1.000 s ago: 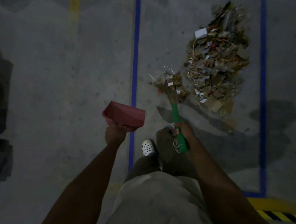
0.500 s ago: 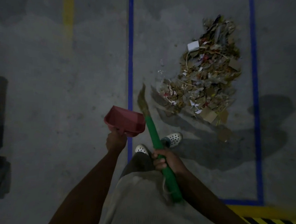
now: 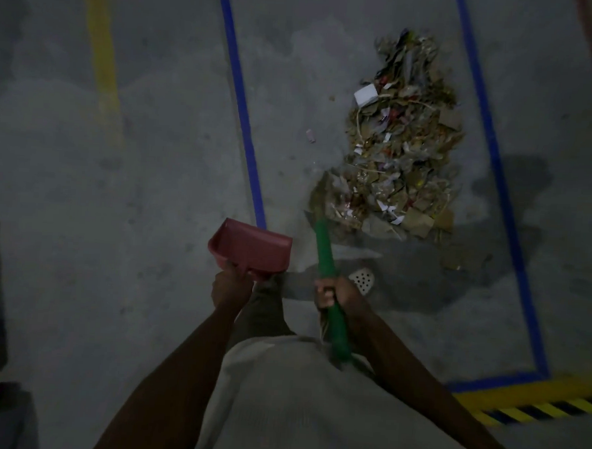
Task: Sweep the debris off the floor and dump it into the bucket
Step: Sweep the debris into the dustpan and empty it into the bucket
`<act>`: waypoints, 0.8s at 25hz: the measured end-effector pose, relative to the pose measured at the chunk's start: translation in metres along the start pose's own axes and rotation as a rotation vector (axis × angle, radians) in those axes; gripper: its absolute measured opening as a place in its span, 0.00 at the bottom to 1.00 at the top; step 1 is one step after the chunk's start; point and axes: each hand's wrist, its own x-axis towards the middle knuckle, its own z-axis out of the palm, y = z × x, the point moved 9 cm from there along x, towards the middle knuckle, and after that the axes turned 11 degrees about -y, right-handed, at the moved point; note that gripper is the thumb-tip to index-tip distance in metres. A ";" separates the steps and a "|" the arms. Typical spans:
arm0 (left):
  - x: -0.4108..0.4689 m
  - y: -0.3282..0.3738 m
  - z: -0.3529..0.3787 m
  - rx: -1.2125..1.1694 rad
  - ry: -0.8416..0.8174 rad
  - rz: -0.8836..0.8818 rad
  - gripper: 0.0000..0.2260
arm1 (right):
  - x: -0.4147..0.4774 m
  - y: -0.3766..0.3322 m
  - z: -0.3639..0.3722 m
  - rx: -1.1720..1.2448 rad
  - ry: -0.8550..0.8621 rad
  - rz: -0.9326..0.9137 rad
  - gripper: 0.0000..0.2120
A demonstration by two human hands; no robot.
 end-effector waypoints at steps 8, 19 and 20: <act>0.060 0.009 -0.103 0.011 -0.020 0.146 0.21 | 0.080 -0.047 0.143 0.095 -0.118 -0.097 0.14; 0.134 0.074 -0.197 0.294 0.031 0.365 0.20 | 0.134 -0.081 0.131 0.184 0.282 -0.320 0.13; 0.139 0.081 -0.198 0.294 0.024 0.360 0.20 | 0.131 -0.070 0.139 0.213 0.277 -0.315 0.12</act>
